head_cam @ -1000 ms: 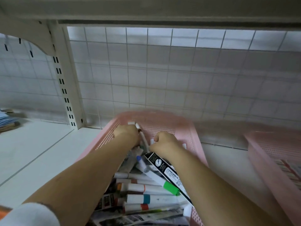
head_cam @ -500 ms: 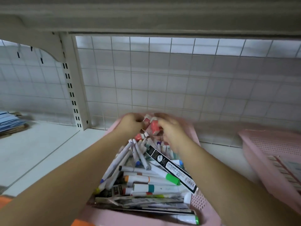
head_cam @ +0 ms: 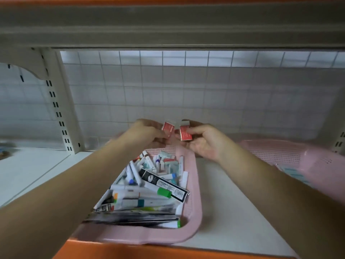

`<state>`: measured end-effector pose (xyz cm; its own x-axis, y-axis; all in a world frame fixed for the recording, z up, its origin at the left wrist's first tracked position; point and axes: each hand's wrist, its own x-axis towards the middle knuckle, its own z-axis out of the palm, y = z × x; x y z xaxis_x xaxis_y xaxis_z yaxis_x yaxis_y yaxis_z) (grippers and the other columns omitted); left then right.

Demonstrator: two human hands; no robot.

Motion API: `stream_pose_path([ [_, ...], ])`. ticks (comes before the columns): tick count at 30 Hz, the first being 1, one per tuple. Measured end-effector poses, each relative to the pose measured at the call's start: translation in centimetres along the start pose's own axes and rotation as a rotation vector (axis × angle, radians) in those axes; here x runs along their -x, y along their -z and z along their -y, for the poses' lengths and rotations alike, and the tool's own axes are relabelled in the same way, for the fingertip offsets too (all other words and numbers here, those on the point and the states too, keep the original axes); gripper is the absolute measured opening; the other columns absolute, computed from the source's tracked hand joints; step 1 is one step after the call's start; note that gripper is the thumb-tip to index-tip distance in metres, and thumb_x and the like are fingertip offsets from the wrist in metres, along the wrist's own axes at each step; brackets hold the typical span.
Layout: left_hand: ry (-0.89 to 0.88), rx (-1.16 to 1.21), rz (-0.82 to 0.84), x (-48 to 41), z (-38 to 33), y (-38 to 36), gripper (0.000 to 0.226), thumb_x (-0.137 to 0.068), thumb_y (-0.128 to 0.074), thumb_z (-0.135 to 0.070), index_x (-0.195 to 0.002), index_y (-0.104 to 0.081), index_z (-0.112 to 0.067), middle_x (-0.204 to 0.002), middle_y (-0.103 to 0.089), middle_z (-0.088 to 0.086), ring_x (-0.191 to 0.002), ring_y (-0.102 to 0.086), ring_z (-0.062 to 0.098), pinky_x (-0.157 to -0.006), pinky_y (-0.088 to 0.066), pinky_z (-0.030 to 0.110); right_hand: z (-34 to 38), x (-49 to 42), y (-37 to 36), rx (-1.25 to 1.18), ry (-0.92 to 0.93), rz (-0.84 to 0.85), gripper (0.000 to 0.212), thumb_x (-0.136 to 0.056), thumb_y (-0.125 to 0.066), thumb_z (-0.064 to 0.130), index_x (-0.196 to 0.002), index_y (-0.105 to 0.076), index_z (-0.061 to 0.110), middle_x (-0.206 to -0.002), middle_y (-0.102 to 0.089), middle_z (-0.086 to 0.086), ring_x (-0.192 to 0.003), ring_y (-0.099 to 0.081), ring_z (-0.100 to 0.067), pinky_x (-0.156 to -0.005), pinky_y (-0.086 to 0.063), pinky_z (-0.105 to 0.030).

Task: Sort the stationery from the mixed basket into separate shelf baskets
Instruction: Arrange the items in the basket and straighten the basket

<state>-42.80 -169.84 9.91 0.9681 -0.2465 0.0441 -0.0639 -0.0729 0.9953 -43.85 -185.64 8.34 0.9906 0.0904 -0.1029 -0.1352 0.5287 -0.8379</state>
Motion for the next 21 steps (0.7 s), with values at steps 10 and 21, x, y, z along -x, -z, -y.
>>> stream_pose_path([
  [10, -0.021, -0.145, 0.157, -0.9, -3.4, -11.3, 0.012, -0.081, -0.058, 0.013, -0.076, -0.060, 0.001, -0.063, -0.064, 0.013, -0.048, -0.063, 0.013, -0.063, -0.056, 0.026, 8.5, 6.1, 10.7, 0.028, 0.109, -0.096, 0.030, -0.093, -0.031, -0.012, -0.096, -0.057, 0.004, -0.084, -0.066, -0.013, -0.059, -0.069, -0.023, -0.055, -0.057, -0.035],
  [21, -0.027, -0.282, 0.231, -1.2, -2.6, -21.9, 0.012, -0.083, -0.061, 0.007, -0.096, -0.062, 0.005, -0.075, -0.064, 0.019, -0.050, -0.065, 0.008, -0.054, -0.054, 0.018, 10.6, 11.4, 19.2, 1.366, 0.357, -0.138, 0.067, -0.068, -0.073, -0.009, -0.125, -0.053, 0.022, -0.089, -0.053, 0.007, -0.072, -0.052, -0.003, -0.063, -0.043, -0.006],
])
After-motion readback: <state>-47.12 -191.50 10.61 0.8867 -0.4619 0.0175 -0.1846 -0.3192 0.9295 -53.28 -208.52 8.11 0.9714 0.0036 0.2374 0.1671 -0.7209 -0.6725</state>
